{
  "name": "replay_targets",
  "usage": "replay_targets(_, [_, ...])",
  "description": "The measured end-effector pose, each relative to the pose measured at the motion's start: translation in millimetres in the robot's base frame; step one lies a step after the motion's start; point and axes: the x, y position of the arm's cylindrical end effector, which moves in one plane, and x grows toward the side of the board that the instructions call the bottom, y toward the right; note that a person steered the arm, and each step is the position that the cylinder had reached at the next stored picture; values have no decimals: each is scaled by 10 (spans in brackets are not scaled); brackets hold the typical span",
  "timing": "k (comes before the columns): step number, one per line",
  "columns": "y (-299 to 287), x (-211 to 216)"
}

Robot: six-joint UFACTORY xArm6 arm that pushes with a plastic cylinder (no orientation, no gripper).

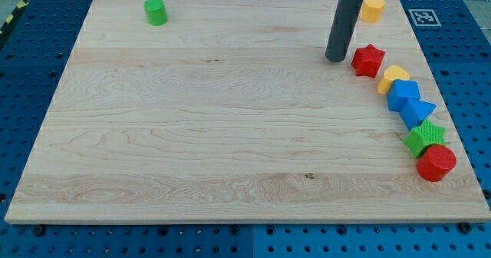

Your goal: Push green circle above red star

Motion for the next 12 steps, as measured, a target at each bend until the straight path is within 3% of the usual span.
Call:
replay_targets(3, [475,33])
replay_targets(4, [24,33])
replay_targets(7, [-2266,-67])
replay_targets(8, [-3143,-305])
replay_targets(9, [-3780,-840])
replay_targets(10, [-3882,-1480])
replay_targets(11, [-3509,-1550])
replay_targets(12, [-2846,-1198])
